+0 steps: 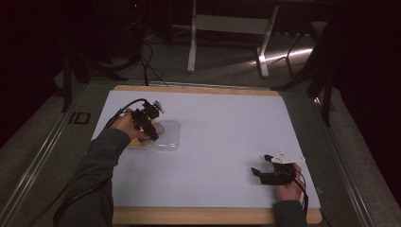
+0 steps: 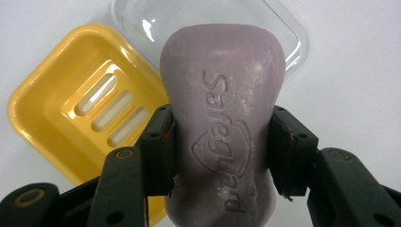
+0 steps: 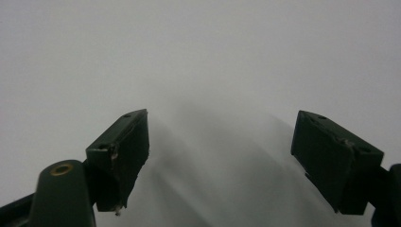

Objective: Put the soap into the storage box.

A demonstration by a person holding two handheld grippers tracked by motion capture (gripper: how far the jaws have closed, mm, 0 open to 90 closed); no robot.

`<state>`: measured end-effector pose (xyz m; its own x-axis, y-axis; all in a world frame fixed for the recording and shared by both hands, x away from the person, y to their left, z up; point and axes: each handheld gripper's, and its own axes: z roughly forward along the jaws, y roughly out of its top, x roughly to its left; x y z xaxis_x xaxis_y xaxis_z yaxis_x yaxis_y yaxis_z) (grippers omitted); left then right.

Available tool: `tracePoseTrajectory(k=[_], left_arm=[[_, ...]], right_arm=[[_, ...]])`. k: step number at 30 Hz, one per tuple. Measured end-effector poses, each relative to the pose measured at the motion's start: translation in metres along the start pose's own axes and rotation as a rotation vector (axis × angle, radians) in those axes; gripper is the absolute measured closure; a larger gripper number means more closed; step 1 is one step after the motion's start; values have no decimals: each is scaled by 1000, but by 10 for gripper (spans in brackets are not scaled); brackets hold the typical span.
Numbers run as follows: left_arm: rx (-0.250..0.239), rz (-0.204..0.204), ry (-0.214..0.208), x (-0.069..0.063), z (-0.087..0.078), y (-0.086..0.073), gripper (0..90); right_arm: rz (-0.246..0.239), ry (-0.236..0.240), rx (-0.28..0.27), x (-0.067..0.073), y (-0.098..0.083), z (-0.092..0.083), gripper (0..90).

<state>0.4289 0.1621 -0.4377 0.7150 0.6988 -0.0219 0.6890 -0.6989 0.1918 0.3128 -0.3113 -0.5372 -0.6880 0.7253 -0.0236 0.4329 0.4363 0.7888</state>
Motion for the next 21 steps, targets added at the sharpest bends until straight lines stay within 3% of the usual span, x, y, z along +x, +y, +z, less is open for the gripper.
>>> tracePoseTrajectory(k=[4,8,21], left_arm=[[-6,-33,-15,4,-1,0,500],[-8,-76,0,9,0,-2,500],[-25,-163,47,19,-2,-5,500]], right_arm=[[0,-1,0,0,0,0,196],[0,-1,0,0,0,0,196],[0,-2,0,0,0,0,196]])
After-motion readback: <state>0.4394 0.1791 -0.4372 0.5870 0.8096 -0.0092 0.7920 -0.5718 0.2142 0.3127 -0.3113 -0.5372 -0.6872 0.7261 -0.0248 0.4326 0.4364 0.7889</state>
